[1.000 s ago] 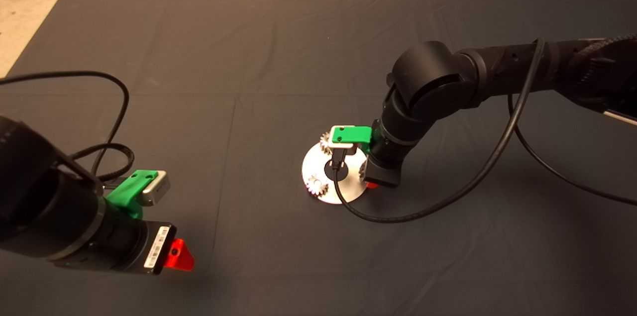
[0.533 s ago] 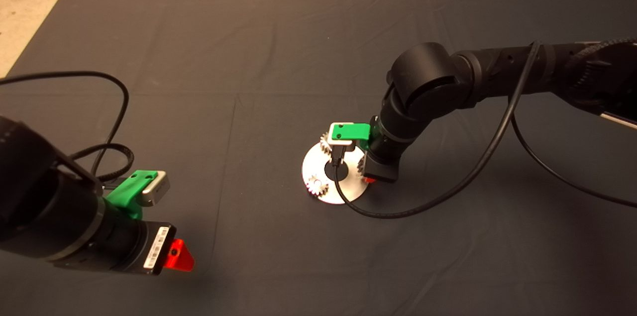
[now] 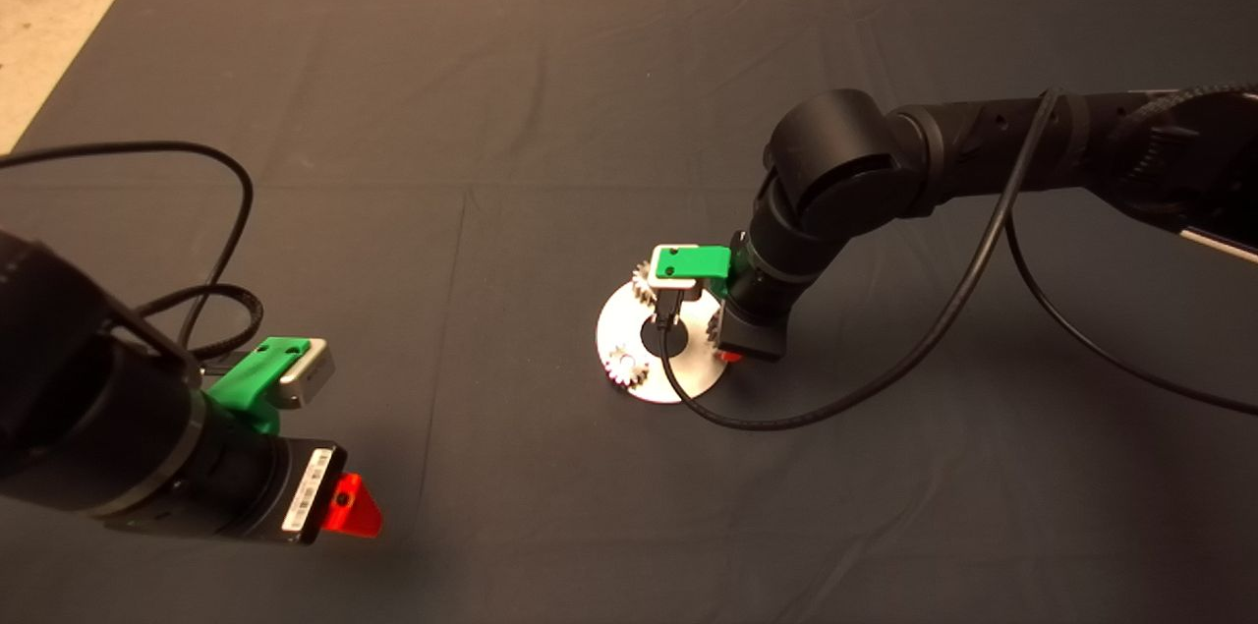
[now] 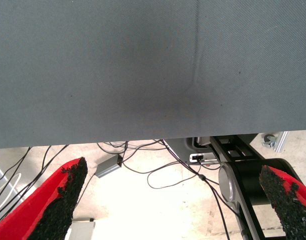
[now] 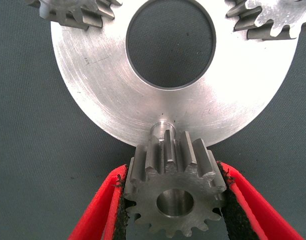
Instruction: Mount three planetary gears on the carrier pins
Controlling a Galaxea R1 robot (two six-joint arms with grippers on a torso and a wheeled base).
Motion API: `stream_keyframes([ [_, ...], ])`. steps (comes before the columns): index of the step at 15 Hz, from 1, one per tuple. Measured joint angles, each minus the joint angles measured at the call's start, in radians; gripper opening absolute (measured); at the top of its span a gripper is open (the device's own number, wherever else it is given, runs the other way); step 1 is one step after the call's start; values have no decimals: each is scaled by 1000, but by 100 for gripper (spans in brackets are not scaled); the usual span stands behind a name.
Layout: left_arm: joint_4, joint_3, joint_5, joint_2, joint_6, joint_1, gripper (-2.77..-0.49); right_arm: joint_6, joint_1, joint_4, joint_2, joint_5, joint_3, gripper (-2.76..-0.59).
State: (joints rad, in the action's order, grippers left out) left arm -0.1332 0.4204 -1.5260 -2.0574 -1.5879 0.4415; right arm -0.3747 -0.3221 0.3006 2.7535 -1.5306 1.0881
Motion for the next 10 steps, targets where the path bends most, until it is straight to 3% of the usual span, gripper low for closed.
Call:
stream_keyframes([
  [10, 3, 0, 0, 0, 0, 0, -78, 4, 4, 2, 2, 0, 3, -223],
])
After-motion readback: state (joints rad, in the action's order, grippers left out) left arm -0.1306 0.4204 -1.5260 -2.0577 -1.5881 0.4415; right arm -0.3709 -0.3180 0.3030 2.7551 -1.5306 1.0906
